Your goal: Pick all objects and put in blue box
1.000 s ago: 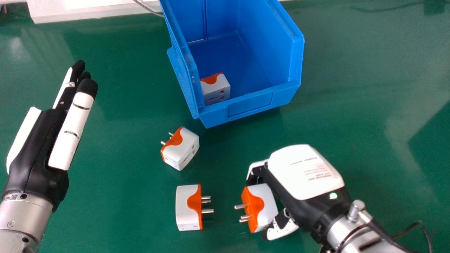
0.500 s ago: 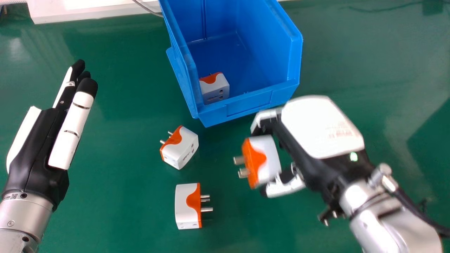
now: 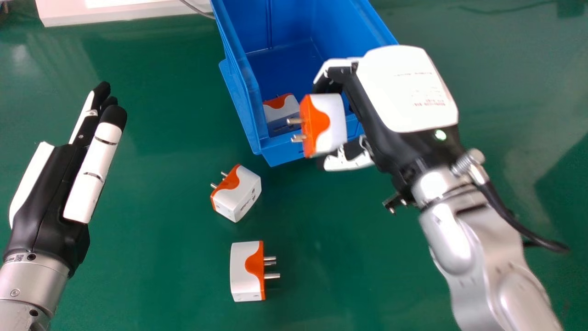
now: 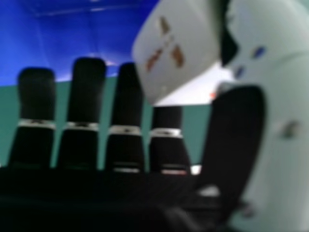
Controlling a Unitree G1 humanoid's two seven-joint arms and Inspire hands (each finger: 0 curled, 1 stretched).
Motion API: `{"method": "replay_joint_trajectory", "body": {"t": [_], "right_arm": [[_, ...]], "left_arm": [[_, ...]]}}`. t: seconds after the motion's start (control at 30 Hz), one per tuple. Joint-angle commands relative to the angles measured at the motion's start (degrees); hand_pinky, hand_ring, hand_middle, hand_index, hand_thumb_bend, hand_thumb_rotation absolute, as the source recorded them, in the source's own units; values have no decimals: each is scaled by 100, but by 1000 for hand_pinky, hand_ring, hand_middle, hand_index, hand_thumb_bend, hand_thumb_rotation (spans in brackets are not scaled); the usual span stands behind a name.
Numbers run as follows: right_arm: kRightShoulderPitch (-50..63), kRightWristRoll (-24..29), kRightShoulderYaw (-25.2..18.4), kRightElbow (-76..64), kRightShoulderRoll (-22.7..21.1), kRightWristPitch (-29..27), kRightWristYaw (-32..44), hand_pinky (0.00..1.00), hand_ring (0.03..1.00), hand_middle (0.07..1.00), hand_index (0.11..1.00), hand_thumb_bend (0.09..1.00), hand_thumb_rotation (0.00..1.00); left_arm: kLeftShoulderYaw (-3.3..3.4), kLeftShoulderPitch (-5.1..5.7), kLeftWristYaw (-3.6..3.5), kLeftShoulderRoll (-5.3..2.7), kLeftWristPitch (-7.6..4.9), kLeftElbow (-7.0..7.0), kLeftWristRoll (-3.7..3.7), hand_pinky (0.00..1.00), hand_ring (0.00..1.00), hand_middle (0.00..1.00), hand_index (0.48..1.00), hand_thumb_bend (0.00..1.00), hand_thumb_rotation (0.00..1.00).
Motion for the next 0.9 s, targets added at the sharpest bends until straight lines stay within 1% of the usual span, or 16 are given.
{"method": "replay_joint_trajectory", "body": {"t": [0.0,0.1,0.23,0.47,0.5,0.6,0.67,0.77,0.87], "right_arm": [[-510,-101,4,191,58,62,-229,338,436,541,509,493,0],[-802,-100,57,534,50,94,-364,338,436,541,504,493,0],[-1275,-99,173,1250,81,128,-656,338,435,539,495,494,0],[-1878,5,346,2227,166,226,-1084,336,431,532,490,495,0],[-1926,30,353,2315,174,214,-1154,336,431,532,490,495,0],[-2187,96,392,2810,242,152,-1514,335,430,531,489,495,0],[-2284,144,426,3005,256,121,-1680,334,432,533,492,495,0],[-2478,245,485,3459,304,56,-1945,333,436,537,494,495,0],[-2650,335,536,3842,343,-13,-2184,333,438,538,496,495,0]], "left_arm": [[33,-11,-21,84,-170,-35,15,1000,1000,1000,1000,491,1000],[36,-6,-25,94,-196,-22,13,1000,1000,1000,1000,490,1000],[18,16,-18,99,-238,-9,26,1000,1000,1000,1000,489,1000],[-11,55,-11,107,-356,66,70,1000,1000,1000,1000,489,1000],[-13,58,-13,107,-378,90,72,1000,1000,1000,1000,489,1000],[-16,67,-30,103,-504,235,68,1000,1000,1000,1000,489,1000],[-24,72,-28,104,-549,270,67,1000,1000,1000,1000,491,1000],[-63,73,-14,84,-667,396,93,1000,1000,1000,1000,496,1000],[-78,47,-7,82,-779,546,79,1000,1000,1000,1000,498,1000]]}}
